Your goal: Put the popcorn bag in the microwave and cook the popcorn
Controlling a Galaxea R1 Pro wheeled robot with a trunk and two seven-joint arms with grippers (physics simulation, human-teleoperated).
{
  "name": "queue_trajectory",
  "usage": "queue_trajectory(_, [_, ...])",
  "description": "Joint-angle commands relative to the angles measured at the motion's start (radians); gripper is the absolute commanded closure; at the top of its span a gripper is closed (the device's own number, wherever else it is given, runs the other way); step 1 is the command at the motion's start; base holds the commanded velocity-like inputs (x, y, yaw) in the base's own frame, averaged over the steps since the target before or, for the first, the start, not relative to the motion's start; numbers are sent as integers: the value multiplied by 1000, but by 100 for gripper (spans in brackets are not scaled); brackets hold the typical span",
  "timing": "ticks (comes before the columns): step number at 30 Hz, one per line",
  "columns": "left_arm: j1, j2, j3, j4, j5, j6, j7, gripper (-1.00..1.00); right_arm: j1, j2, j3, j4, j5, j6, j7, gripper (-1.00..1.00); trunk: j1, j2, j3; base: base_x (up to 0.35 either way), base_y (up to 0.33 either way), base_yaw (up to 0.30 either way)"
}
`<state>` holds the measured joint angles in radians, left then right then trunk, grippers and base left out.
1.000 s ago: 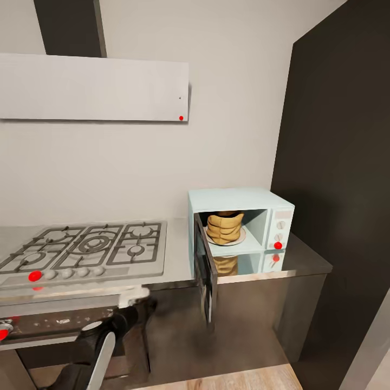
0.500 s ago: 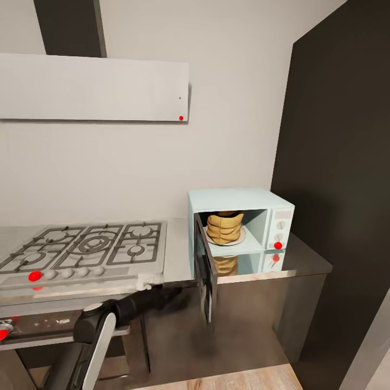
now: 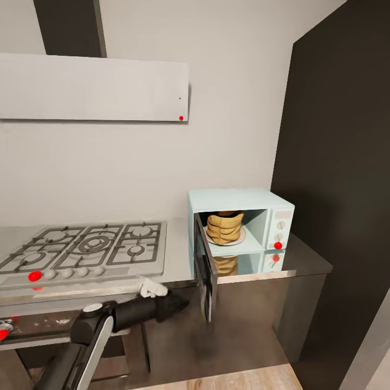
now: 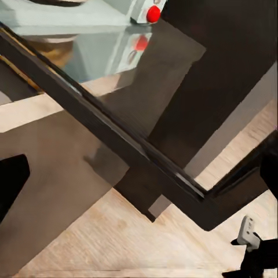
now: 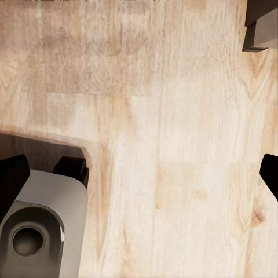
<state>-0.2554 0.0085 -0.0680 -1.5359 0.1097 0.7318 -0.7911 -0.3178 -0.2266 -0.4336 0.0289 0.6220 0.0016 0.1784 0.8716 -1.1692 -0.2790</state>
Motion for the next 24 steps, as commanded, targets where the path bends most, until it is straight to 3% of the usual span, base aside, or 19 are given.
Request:
queue_trajectory(1, [-1,-4,-18,0,-20,6,4,-100,-1,-1,-8,2,6,0,2,-100,0,-1,-1,0,0,-92])
queue_trajectory(4, [-1,-19,-39,1,-107,3,4,-100,-1,-1,-8,2,4,0,1,-100,0,-1,-1,0,0,-175])
queue_trajectory(6, [-1,-27,-44,1,-137,1,4,-100,-1,0,-8,2,4,1,1,-100,0,-1,-1,0,0,-224])
queue_trajectory(18, [-1,-38,-47,0,-151,-1,15,-100,-1,-2,-8,2,5,1,3,-100,0,-1,-1,0,0,-239])
queue_trajectory(22, [-1,-84,-48,0,-153,-17,36,-100,-1,-2,-8,2,5,1,3,-100,0,-1,-1,0,0,-240])
queue_trajectory(24, [-1,-113,-49,0,-153,-21,91,-100,-1,-3,-8,2,5,1,3,-100,0,-1,-1,0,0,-240])
